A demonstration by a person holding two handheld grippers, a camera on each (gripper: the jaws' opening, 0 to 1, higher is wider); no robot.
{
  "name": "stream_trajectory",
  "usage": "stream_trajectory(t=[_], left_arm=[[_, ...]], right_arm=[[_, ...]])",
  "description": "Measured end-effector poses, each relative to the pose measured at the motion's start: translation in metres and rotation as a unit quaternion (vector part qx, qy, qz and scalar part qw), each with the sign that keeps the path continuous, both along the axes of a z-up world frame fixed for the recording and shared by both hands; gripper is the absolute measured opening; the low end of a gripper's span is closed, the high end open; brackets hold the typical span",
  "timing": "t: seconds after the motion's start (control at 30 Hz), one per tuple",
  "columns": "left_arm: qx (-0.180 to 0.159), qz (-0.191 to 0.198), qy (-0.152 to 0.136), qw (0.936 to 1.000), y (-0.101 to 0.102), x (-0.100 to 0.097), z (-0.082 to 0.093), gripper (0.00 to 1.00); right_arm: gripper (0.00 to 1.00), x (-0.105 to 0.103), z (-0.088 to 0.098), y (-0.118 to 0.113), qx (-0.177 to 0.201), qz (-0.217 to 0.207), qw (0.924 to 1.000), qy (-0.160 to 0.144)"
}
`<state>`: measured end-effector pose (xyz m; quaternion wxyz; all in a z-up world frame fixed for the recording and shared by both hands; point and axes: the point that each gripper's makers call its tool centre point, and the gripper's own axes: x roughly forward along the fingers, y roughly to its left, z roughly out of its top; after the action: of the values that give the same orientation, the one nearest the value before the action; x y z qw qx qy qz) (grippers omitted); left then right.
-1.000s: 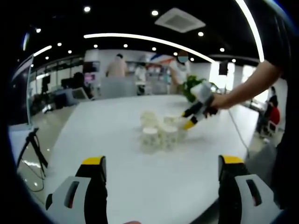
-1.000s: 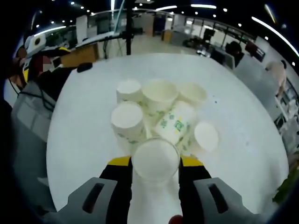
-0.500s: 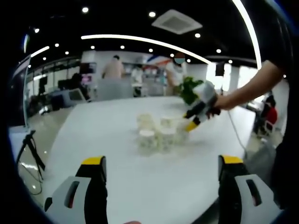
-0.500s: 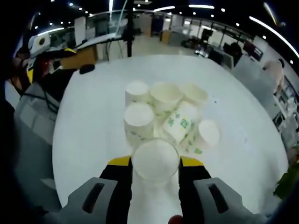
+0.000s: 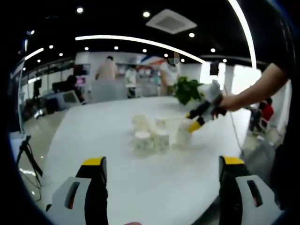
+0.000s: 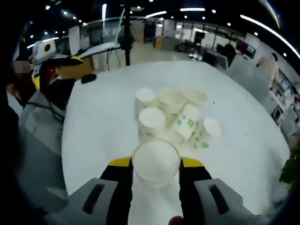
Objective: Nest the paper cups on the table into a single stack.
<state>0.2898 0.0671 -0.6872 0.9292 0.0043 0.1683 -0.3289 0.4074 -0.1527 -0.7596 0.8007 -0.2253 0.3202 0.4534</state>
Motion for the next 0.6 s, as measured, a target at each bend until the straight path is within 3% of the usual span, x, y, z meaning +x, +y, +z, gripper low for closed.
stream_trajectory(t=[0.23,0.6], left_arm=[[-0.002,-0.011,0.001,0.9999,-0.001,-0.001,0.001,1.00],[0.006,-0.037,0.005,0.9993,-0.004,-0.004,0.001,1.00]], right_arm=[[0.35,-0.014,0.016,0.008,0.023,-0.006,0.9997,-0.010],[0.35,-0.038,0.020,0.015,0.042,-0.017,0.9989,-0.011]])
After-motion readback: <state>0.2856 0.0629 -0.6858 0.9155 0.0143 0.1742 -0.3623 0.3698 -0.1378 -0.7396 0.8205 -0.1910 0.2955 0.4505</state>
